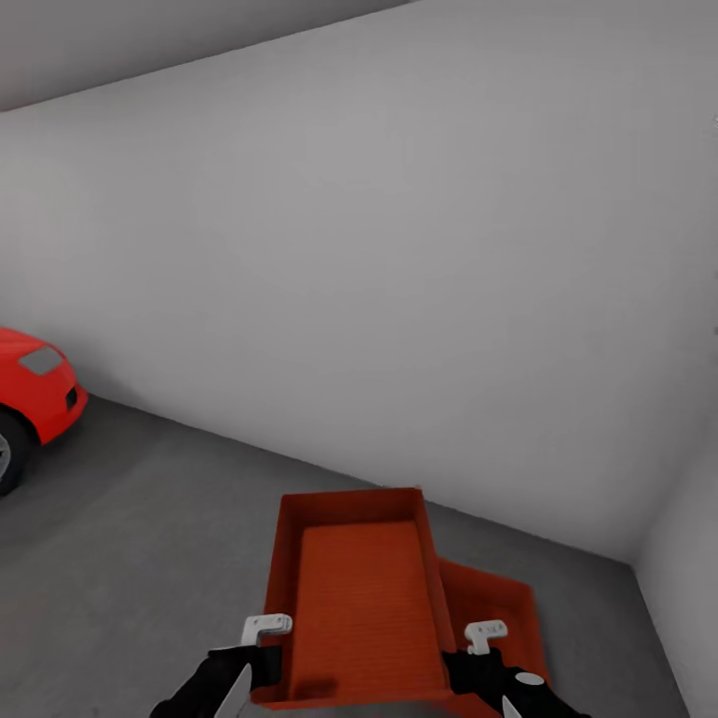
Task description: Move the two storage containers from the living room to the garage. In the garage, place one container on the floor and stack the other container on top of it (either order is fine).
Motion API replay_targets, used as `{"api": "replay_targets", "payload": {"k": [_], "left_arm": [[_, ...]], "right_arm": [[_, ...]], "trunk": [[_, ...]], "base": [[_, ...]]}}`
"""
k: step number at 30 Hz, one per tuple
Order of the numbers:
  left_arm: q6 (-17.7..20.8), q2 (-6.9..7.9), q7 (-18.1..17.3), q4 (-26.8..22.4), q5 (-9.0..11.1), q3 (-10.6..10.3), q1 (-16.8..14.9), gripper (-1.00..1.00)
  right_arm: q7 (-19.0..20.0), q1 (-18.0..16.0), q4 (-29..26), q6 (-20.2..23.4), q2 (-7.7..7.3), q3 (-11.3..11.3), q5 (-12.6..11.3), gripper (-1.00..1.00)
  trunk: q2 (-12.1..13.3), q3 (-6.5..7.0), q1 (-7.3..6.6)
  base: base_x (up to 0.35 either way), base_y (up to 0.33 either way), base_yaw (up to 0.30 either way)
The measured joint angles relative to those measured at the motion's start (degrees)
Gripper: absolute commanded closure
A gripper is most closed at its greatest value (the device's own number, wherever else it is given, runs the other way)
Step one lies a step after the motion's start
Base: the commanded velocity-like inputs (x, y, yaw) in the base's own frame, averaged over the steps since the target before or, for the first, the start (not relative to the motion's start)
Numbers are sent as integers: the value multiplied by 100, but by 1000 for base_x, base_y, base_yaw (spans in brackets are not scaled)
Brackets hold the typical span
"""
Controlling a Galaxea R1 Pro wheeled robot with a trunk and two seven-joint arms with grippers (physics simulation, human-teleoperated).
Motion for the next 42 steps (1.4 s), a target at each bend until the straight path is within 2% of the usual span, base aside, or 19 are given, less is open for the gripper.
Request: {"api": "replay_targets", "payload": {"k": [15, 42], "left_arm": [[27, -3, 17, -28, 3, -7, 2, 100], [-2, -22, 26, 2, 2, -2, 0, 100]], "right_arm": [[9, -2, 0, 0, -3, -7, -2, 100], [21, 1, -1, 0, -20, -1, -3, 100]], "trunk": [[0, -8, 2], [1, 9, 3]], "base": [[288, -24, -25], [5, -1, -284]]}}
